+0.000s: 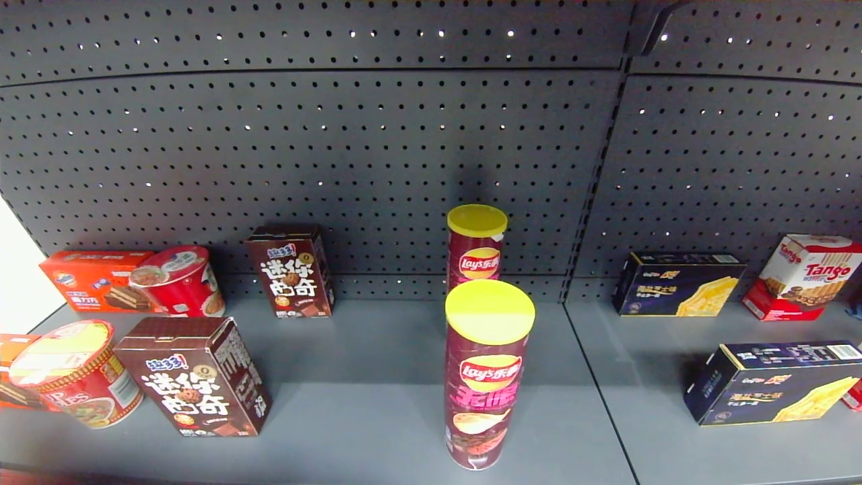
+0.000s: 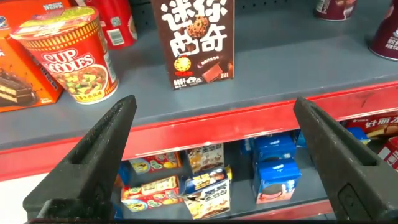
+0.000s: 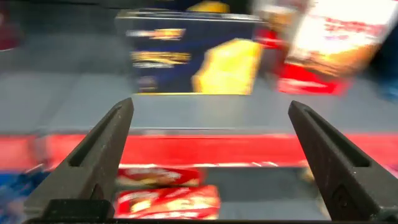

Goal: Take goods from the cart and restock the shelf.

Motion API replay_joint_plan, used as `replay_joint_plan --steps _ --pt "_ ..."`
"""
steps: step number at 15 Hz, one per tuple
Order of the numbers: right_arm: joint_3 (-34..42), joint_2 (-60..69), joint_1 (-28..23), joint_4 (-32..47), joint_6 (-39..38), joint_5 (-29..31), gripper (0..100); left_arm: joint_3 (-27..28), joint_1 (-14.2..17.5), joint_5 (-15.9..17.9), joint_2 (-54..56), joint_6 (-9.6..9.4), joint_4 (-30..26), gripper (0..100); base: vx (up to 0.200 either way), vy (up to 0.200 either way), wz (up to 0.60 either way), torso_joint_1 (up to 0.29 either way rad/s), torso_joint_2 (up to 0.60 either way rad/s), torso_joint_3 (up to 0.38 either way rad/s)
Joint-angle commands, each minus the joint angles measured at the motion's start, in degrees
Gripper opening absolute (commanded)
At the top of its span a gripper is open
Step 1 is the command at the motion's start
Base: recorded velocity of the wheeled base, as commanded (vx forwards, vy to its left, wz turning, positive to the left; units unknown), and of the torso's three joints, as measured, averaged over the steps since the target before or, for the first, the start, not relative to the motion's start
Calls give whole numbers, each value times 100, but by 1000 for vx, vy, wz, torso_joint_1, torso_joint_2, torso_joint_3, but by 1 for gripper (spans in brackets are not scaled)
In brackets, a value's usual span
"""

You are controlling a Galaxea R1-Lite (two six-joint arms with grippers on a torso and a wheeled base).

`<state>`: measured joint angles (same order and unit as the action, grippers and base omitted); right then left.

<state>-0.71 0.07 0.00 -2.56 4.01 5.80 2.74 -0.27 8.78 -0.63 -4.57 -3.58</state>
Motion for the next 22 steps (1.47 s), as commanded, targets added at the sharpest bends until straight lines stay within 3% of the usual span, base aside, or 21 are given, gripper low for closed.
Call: replay_joint_plan --steps 1,5,6,8,11,13,14,15,17,20,21,22 --pt "9 -7 0 -43 -6 474 100 -2 0 -16 -16 0 -2 100 0 0 0 0 0 0" --pt "36 -7 0 -96 -217 228 100 -2 0 -25 -16 9 -2 100 0 0 0 0 0 0" --pt "44 -7 0 -69 -225 -413 100 -2 0 -25 -16 35 7 100 0 0 0 0 0 0" --pt "62 -7 0 -69 -234 -782 100 -2 0 -25 -16 35 7 100 0 0 0 0 0 0" --pt "62 -7 0 265 -296 -747 100 -2 0 63 -16 26 7 100 0 0 0 0 0 0" --pt "62 -7 0 265 -331 -738 100 -11 0 819 -16 -26 7 100 0 0 0 0 0 0" --pt "62 -7 0 265 -331 -738 100 -19 0 898 -16 -17 16 100 0 0 0 0 0 0" --pt "62 -7 0 265 -331 -738 100 -19 0 810 -16 9 42 100 0 0 0 0 0 0" --pt "62 -7 0 256 -331 -738 100 -46 0 -104 -16 70 139 100 0 0 0 0 0 0" --pt "62 -7 0 256 -331 -738 100 -274 9 -1010 -7 220 358 100 0 0 0 0 0 0" --pt "62 -7 0 256 -331 -747 100 -274 9 -930 2 132 367 100 0 0 0 0 0 0" --pt "71 -7 -9 256 -322 -738 100 -274 0 -553 -7 18 367 100 0 0 0 0 0 0"
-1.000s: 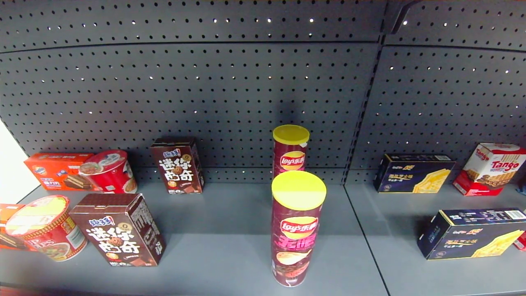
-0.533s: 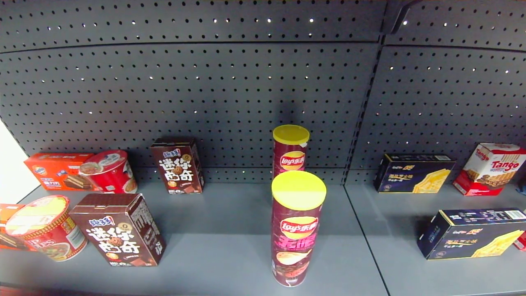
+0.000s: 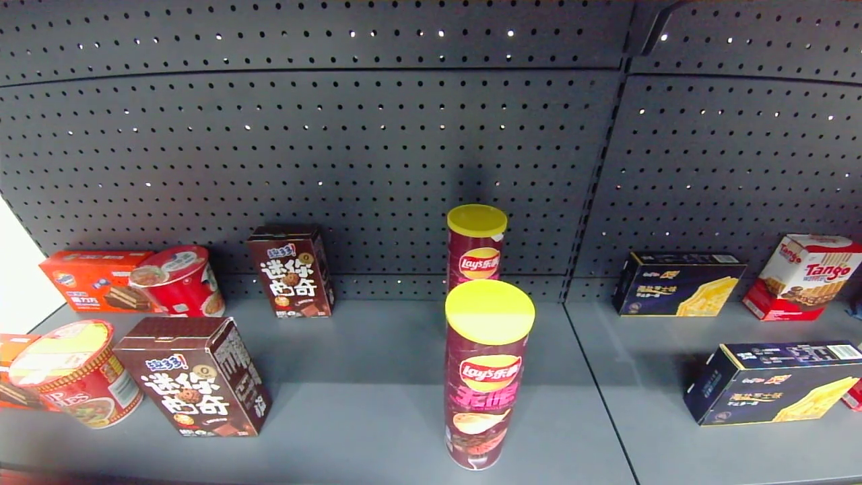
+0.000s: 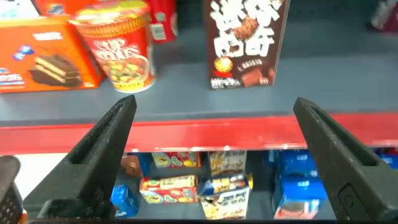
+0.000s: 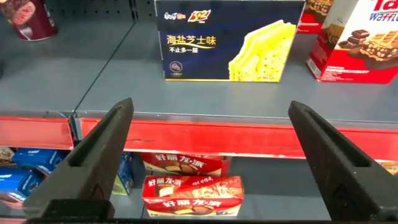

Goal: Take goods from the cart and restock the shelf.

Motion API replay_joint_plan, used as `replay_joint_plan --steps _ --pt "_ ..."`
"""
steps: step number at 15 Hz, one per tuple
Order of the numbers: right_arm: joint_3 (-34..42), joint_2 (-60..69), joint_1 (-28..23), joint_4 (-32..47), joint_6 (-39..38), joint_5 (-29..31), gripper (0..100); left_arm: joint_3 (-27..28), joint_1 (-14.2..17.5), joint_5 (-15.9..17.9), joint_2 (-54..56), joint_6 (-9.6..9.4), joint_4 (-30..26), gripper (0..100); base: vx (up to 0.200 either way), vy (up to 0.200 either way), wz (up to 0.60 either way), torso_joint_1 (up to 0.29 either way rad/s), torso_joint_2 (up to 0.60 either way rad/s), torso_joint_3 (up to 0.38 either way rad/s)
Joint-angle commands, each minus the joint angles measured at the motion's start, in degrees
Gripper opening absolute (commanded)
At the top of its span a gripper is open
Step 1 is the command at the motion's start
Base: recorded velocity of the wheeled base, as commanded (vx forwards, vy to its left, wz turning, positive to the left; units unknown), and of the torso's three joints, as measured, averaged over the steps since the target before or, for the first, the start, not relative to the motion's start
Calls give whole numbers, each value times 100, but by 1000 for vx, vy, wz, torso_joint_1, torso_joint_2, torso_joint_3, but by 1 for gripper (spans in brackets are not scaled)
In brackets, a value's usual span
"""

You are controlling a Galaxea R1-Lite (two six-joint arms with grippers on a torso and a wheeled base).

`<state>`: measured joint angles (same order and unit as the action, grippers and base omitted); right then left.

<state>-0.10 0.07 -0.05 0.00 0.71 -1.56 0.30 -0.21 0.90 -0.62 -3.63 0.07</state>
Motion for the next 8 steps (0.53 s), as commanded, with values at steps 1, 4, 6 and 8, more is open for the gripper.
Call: replay_joint_plan --steps 1,4,6,8 --pt "1 -7 5 0 8 -2 100 -30 -14 736 -17 -111 -7 100 0 0 0 0 0 0" --pt "1 -7 5 0 8 -2 100 -30 -14 569 -8 -67 -7 100 0 0 0 0 0 0" --pt "1 -7 5 0 17 -11 100 -30 -6 543 -17 29 -7 100 0 0 0 0 0 0" --pt "1 -7 5 0 0 -11 100 -30 -6 543 -17 12 -7 100 -100 0 0 4 1 4"
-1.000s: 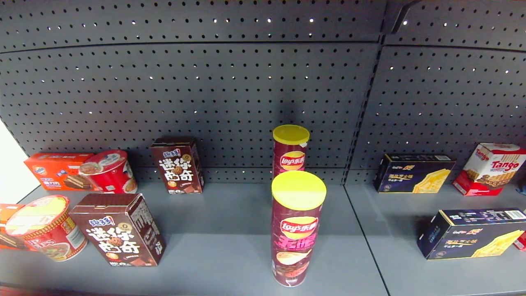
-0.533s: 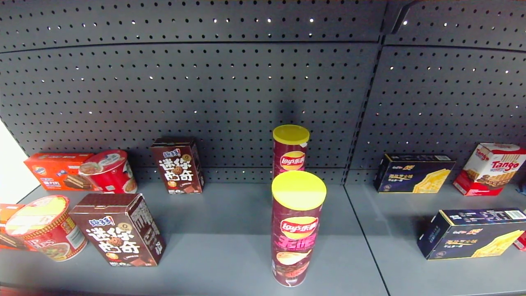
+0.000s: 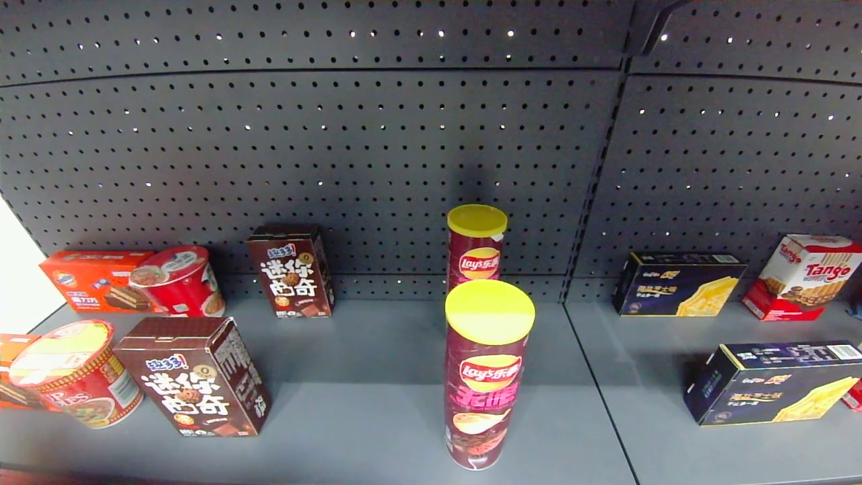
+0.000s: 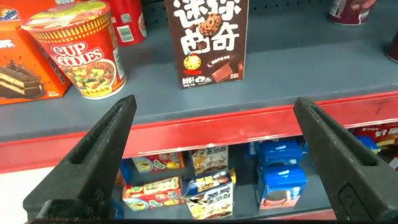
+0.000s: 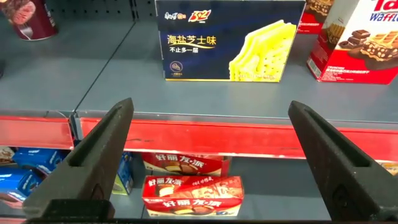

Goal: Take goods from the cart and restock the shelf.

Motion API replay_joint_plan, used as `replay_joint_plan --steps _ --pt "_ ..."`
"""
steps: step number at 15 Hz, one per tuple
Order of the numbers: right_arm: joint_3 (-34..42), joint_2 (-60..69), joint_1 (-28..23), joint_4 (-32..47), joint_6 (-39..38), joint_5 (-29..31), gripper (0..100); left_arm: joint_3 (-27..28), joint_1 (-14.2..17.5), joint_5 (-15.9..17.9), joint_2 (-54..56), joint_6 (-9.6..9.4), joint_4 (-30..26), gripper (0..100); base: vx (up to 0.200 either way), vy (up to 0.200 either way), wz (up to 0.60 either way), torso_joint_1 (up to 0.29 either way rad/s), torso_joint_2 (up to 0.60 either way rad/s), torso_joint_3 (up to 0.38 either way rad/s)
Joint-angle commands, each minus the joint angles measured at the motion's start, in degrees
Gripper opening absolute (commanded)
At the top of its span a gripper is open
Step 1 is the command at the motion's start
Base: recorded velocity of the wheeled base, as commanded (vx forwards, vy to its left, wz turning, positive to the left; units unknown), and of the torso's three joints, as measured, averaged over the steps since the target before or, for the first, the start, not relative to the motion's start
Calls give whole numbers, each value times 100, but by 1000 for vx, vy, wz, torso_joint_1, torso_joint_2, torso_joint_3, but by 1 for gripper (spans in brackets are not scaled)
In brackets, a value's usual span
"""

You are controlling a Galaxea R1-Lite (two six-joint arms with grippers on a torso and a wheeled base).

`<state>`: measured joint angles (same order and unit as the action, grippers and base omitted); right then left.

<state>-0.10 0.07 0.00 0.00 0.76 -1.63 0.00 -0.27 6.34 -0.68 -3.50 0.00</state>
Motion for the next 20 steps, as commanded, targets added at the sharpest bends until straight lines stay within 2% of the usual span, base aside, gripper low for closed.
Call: replay_joint_plan --steps 1,10,20 --pt "1 -7 0 0 4 -4 100 0 0 -1 -11 7 0 100 0 0 0 0 0 0" --pt "1 -7 0 9 4 -4 100 0 0 -19 -11 51 0 100 0 0 0 0 0 0" --pt "1 -7 0 9 4 -4 100 0 0 -19 -11 16 0 100 0 0 0 0 0 0"
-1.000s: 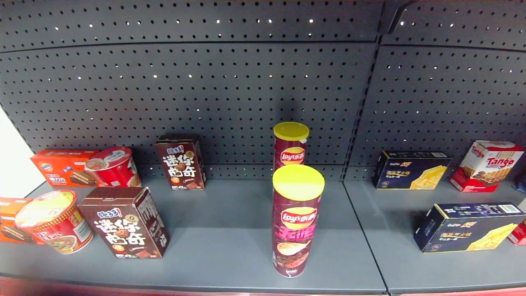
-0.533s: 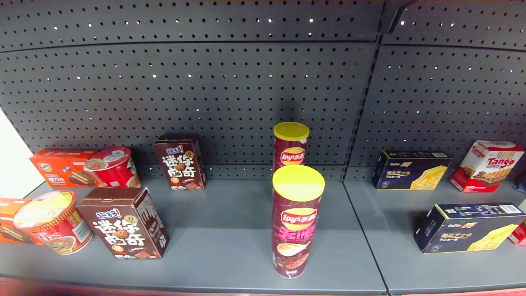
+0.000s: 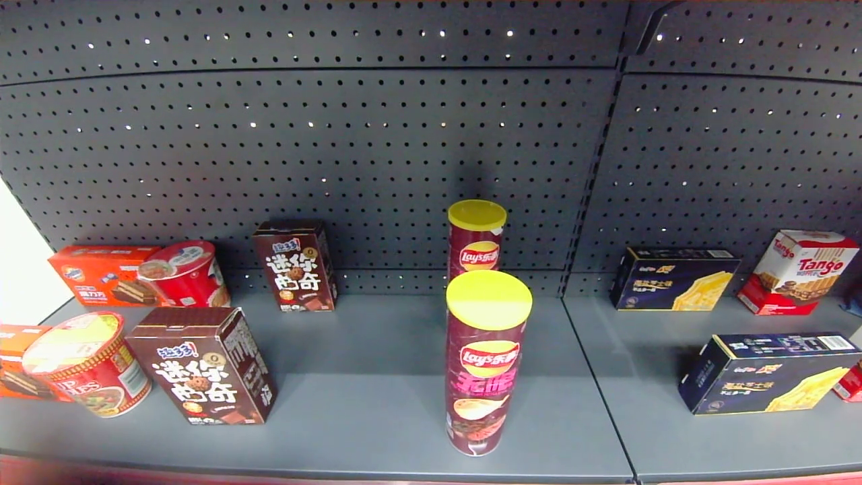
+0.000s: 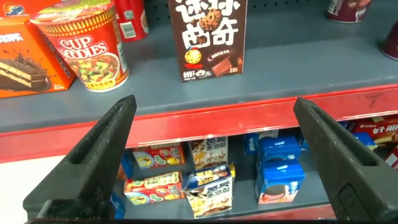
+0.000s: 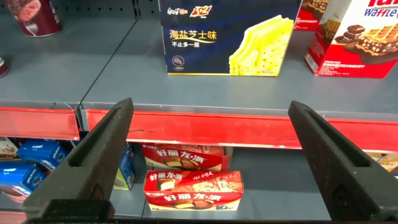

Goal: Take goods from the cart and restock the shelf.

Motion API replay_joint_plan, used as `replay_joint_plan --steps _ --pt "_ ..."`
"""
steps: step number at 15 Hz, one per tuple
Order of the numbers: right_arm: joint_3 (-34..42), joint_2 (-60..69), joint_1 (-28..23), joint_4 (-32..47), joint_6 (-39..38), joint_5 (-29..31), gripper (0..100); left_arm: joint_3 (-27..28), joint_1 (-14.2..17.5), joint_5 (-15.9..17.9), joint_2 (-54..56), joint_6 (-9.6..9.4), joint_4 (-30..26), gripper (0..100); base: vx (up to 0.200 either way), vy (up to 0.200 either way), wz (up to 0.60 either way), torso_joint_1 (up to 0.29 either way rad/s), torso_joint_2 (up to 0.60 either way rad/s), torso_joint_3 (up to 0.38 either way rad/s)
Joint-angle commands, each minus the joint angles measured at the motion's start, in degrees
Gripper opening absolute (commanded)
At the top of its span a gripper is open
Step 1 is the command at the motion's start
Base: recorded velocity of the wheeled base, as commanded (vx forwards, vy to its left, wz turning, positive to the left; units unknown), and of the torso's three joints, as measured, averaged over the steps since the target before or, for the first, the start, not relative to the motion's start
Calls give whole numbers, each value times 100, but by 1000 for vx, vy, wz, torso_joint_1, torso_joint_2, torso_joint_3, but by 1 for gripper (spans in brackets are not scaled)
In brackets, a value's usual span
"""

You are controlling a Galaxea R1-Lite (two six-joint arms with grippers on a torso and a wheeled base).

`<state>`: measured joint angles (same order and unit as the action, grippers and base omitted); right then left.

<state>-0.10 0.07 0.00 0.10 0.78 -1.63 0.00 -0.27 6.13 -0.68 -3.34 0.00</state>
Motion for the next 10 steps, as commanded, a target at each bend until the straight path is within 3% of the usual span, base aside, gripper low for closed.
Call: replay_joint_plan --steps 1,10 --pt "1 -7 0 -1 1 -4 100 0 0 2 -11 -9 0 100 0 0 0 0 0 0" --pt "1 -7 0 -1 1 -4 100 0 -8 28 -11 -53 0 100 0 0 0 0 0 0"
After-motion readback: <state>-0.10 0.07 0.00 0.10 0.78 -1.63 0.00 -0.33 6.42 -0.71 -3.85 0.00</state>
